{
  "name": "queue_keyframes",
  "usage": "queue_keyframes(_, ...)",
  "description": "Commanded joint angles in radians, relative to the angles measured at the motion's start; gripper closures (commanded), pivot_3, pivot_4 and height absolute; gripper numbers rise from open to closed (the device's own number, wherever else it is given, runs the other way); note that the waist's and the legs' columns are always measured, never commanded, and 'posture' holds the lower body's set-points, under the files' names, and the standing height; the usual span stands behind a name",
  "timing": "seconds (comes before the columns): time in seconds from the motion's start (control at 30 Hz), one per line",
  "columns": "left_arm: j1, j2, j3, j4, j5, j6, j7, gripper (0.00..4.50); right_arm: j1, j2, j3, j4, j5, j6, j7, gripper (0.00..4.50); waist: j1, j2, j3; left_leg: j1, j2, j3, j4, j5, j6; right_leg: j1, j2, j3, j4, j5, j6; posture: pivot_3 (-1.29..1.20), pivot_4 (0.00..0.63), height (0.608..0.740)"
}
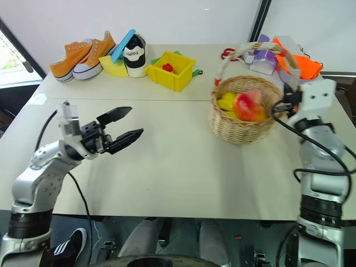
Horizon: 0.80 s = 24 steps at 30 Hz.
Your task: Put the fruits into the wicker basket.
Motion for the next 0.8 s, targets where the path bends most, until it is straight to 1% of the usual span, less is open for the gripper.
queue_keyframes(0.03,-0.043,0.0,-0.034,0.043,0.021,-0.024,-0.054,0.0,0.07,-0.043,-0.168,0.015,0.0,-0.046,-0.03,4.48,0.007,0.0,0.0,0.0,0.0,0.0,0.001,0.0,0.001,0.0,0.0,0.0,0.0,0.0,0.0,0.0,0.15,0.74)
queue_keyframes(0.2,-0.065,0.017,-0.053,0.087,0.024,-0.016,-0.128,0.0,0.103,-0.035,-0.202,0.025,0.012,-0.059,-0.053,4.48,-0.007,0.0,0.0,0.001,0.0,0.003,0.001,-0.001,0.002,0.001,0.0,0.002,0.0,0.0,0.0,0.0,0.15,0.74)
queue_keyframes(0.3,-0.068,0.026,-0.054,0.093,0.016,0.005,-0.157,0.0,0.115,-0.022,-0.189,0.024,-0.001,-0.076,-0.067,4.48,-0.018,0.0,0.0,0.002,0.001,0.003,0.001,-0.001,0.002,0.002,0.0,0.003,0.0,0.0,0.0,0.0,0.15,0.74)
queue_keyframes(0.43,-0.072,0.023,-0.045,0.104,0.019,0.007,-0.164,0.0,0.121,-0.01,-0.164,0.021,0.002,-0.086,-0.066,4.48,-0.02,0.0,0.0,0.002,0.001,0.003,0.001,-0.001,0.002,0.002,0.0,0.003,0.0,0.0,0.0,0.0,0.15,0.74)
queue_keyframes(0.5,-0.068,0.022,-0.041,0.104,0.023,0.003,-0.162,0.0,0.115,-0.002,-0.154,0.016,0.005,-0.087,-0.074,3.6,-0.02,0.0,0.0,0.002,0.001,0.003,0.001,-0.001,0.002,0.002,0.0,0.004,0.0,0.0,0.0,0.0,0.15,0.74)
queue_keyframes(0.53,-0.066,0.021,-0.04,0.102,0.025,0.001,-0.159,0.0,0.109,0.002,-0.154,0.014,0.008,-0.084,-0.083,3.32,-0.021,0.0,0.0,0.002,0.001,0.003,0.001,-0.001,0.002,0.002,0.0,0.004,0.0,0.0,0.0,0.0,0.15,0.74)
queue_keyframes(0.67,-0.057,0.017,-0.036,0.103,0.035,-0.012,-0.15,0.0,0.102,0.008,-0.158,0.015,0.009,-0.076,-0.107,1.31,-0.02,0.001,0.0,0.002,0.001,0.003,0.001,-0.001,0.002,0.001,0.0,0.004,0.001,0.0,0.0,0.0,0.15,0.74)
queue_keyframes(0.73,-0.053,0.013,-0.033,0.105,0.035,-0.016,-0.145,0.0,0.103,0.025,-0.175,0.002,0.005,-0.073,-0.149,0.27,-0.019,0.001,0.0,0.002,0.001,0.003,0.001,-0.001,0.002,0.002,0.0,0.004,0.001,0.0,0.0,0.0,0.15,0.74)
queue_keyframes(0.77,-0.051,0.012,-0.032,0.105,0.037,-0.019,-0.143,0.0,0.106,0.049,-0.194,-0.021,0.012,-0.071,-0.185,0.07,-0.019,0.001,0.0,0.002,0.001,0.003,0.001,-0.001,0.002,0.002,0.0,0.004,0.001,0.0,0.0,0.0,0.15,0.74)
queue_keyframes(0.8,-0.05,0.011,-0.031,0.105,0.038,-0.021,-0.142,0.0,0.109,0.065,-0.206,-0.037,0.019,-0.069,-0.21,0.07,-0.018,0.001,0.0,0.002,0.001,0.003,0.001,-0.001,0.002,0.001,0.0,0.004,0.001,0.0,0.0,0.0,0.15,0.74)
